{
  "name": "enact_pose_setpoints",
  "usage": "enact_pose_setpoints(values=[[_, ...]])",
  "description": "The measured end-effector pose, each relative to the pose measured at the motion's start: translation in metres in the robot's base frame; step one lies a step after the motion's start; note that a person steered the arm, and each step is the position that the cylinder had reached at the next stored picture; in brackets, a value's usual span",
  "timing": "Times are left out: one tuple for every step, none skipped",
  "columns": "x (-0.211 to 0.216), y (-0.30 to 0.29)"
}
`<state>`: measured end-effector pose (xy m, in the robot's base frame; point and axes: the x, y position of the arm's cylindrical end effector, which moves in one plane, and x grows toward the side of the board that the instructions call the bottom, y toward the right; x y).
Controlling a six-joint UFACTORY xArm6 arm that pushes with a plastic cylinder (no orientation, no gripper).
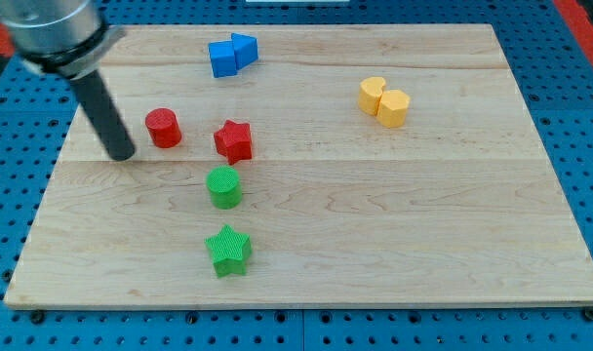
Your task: Move the red circle slightly near the red star
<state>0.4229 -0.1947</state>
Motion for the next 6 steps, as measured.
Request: enact_pose_setpoints(values=[[-0.037,0.011],[-0.042,0.019],[-0.042,-0.045],[-0.045,-0.012],[-0.045,0.017],[-0.065,0.055]])
